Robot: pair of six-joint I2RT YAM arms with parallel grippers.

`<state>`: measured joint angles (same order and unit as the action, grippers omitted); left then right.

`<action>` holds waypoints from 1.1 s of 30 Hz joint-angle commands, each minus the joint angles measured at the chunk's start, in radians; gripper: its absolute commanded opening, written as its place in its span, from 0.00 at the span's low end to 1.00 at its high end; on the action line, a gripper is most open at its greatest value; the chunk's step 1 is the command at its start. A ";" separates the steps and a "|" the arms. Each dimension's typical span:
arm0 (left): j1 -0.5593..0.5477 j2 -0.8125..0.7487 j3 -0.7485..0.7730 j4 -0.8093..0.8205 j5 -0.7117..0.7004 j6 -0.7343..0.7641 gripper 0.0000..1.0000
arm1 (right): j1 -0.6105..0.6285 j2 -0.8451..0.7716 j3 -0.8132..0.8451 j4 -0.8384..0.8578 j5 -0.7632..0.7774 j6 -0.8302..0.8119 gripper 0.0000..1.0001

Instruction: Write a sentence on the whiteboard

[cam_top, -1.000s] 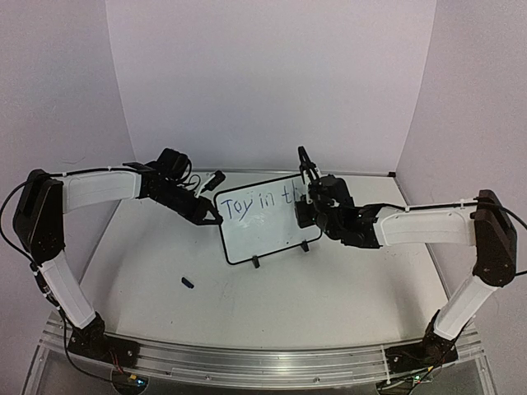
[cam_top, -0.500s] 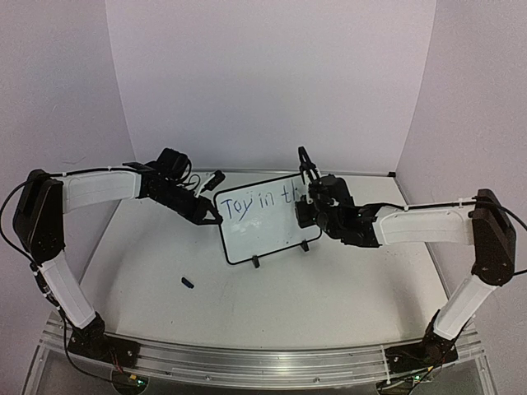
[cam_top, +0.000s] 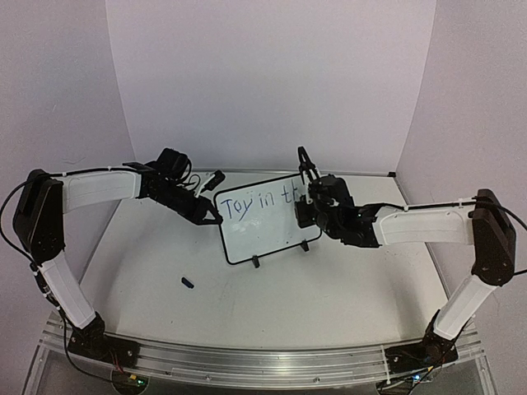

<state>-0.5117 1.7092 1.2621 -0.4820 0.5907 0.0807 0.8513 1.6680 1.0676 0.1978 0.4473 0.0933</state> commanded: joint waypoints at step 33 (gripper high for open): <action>-0.003 0.018 0.028 -0.023 -0.066 0.011 0.00 | -0.031 -0.062 -0.084 -0.009 -0.007 0.080 0.00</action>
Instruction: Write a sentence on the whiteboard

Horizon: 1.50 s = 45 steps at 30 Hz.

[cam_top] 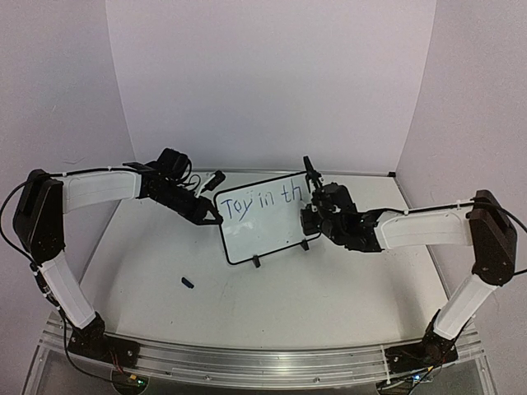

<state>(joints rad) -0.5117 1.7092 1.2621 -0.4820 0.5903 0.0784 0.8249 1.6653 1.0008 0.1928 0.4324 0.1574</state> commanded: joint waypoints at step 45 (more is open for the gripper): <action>-0.004 0.020 0.030 -0.026 -0.065 0.014 0.00 | -0.041 0.011 0.080 0.007 0.089 -0.065 0.00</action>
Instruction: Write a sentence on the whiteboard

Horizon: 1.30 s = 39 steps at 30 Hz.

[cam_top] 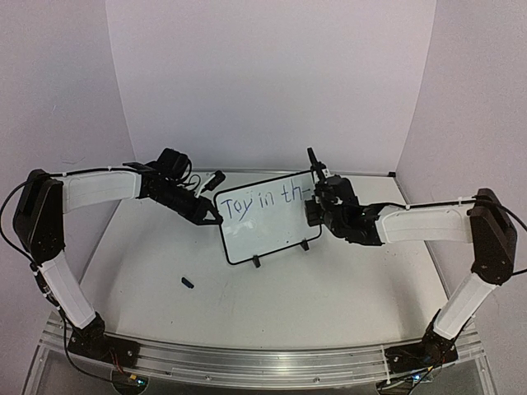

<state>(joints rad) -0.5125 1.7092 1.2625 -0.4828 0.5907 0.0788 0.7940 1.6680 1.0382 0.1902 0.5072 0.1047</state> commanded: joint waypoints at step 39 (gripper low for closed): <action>-0.003 0.023 0.029 -0.025 -0.066 0.012 0.00 | -0.013 -0.002 -0.039 0.055 -0.130 0.002 0.00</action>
<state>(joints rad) -0.5125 1.7096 1.2625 -0.4854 0.5907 0.0772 0.7856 1.6680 1.0161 0.2409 0.4011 0.0898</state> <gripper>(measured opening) 0.040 0.068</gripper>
